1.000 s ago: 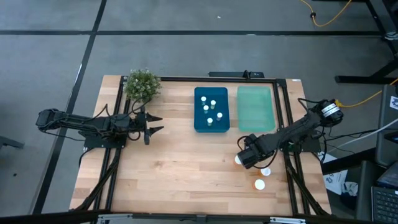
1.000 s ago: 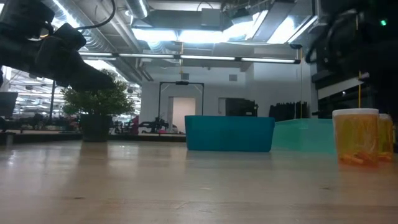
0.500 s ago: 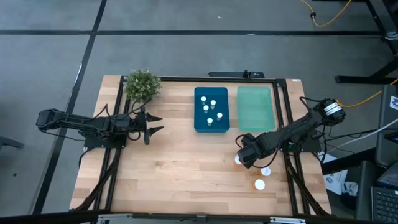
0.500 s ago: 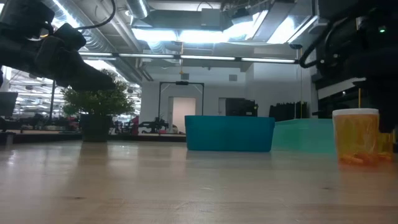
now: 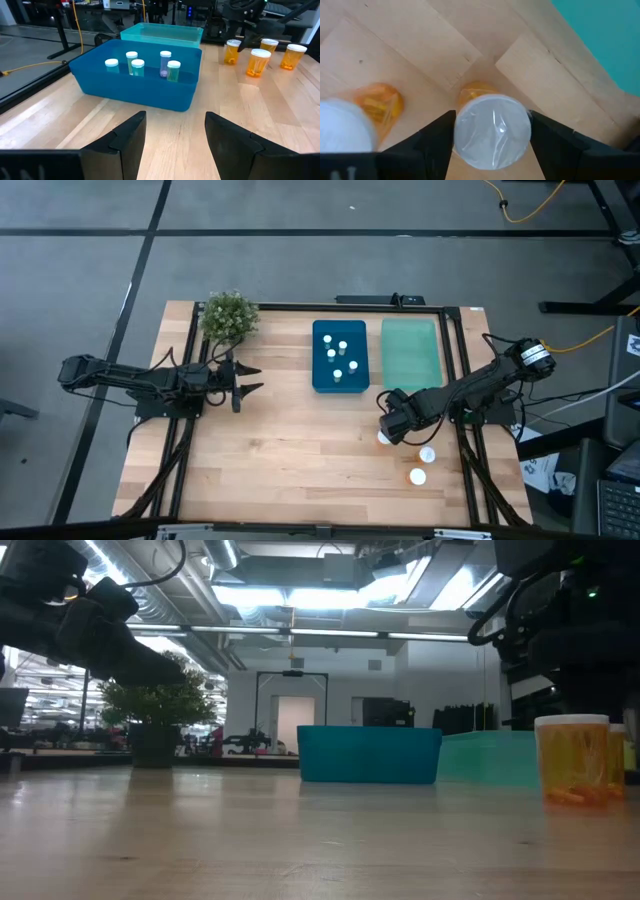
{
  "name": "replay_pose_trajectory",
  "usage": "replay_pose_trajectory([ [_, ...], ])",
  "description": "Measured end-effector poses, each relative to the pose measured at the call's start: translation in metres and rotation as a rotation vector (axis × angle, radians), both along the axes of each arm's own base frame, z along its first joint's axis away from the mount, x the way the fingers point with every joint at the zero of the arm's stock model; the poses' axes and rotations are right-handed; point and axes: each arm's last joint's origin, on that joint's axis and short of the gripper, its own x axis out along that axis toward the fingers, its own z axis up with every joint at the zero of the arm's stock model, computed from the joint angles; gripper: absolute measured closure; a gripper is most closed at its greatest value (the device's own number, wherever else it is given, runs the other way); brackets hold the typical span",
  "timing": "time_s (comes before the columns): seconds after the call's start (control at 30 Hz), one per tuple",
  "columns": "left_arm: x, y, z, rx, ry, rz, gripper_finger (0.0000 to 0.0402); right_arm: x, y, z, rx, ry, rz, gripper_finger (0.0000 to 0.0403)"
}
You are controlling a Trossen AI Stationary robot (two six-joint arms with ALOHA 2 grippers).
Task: Pick and place medicine bottles into bin by pill shape (circle, oval)
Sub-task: Put the large orange pill bottle into the green bin
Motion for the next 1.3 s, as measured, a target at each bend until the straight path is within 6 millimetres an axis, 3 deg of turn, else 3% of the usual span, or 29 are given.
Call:
replay_pose_trajectory([
  [0.6, 0.000, 0.000, 0.000, 0.000, 0.000, 0.000, 0.0207, 0.000, 0.000, 0.000, 0.012, -0.001, -0.032, 0.0161],
  [0.83, 0.000, 0.000, 0.000, 0.000, 0.000, 0.000, 0.0207, 0.000, 0.000, 0.000, 0.017, 0.000, -0.056, 0.0198],
  [1.03, 0.000, 0.000, 0.000, 0.000, 0.000, 0.000, 0.0207, 0.000, 0.001, 0.002, 0.030, 0.007, -0.055, 0.0198],
  [1.13, 0.000, 0.000, 0.000, 0.000, 0.000, 0.000, 0.0207, 0.004, 0.003, 0.015, 0.040, 0.018, -0.034, 0.0192],
  [1.3, 0.000, 0.000, 0.000, 0.000, 0.000, 0.000, 0.0207, 0.005, 0.002, 0.053, -0.032, 0.080, -0.001, 0.0197],
])
